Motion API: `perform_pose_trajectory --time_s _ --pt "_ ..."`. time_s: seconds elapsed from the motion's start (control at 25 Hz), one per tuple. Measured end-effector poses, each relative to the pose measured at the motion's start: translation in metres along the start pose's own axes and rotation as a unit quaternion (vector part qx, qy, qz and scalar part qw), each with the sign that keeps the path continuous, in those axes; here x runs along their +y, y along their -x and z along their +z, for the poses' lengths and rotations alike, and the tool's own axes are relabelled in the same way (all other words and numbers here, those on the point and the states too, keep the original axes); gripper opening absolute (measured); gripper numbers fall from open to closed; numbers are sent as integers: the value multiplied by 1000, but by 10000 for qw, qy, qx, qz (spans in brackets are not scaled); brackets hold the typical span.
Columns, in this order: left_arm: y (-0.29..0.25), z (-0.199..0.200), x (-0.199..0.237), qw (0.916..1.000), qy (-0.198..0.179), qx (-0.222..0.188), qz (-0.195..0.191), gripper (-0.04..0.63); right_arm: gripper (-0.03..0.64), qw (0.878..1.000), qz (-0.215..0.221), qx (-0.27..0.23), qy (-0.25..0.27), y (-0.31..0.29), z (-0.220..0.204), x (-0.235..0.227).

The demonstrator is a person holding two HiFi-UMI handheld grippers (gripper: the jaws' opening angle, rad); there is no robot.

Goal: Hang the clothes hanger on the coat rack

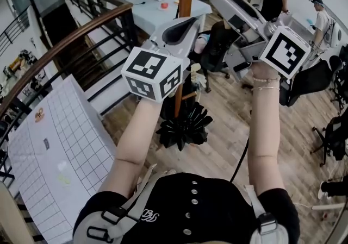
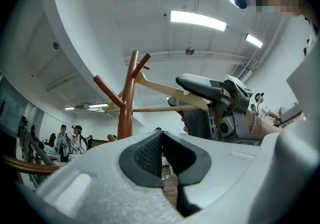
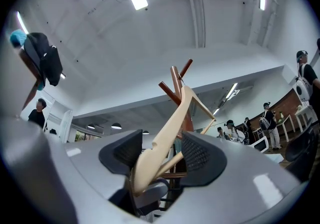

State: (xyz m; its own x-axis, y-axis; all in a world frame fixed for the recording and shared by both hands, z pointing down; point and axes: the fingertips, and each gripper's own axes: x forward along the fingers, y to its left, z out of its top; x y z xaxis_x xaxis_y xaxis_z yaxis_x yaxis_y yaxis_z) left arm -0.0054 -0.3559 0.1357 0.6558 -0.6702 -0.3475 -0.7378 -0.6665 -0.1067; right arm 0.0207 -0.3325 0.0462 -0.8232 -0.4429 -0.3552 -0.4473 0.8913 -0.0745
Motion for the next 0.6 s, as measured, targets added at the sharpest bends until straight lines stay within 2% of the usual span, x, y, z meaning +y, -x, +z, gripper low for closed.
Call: perform_pose_trajectory --time_s 0.16,0.36,0.6 --pt "6 -7 -5 9999 54 78 -37 -2 243 9997 -9 -142 -197 15 -10 3" --pt "14 -15 -12 9998 121 104 -117 -2 245 9997 -161 -182 -81 29 -23 9" --pt "22 -27 -20 9994 215 226 -166 -2 245 9980 -595 -202 -26 44 -44 9"
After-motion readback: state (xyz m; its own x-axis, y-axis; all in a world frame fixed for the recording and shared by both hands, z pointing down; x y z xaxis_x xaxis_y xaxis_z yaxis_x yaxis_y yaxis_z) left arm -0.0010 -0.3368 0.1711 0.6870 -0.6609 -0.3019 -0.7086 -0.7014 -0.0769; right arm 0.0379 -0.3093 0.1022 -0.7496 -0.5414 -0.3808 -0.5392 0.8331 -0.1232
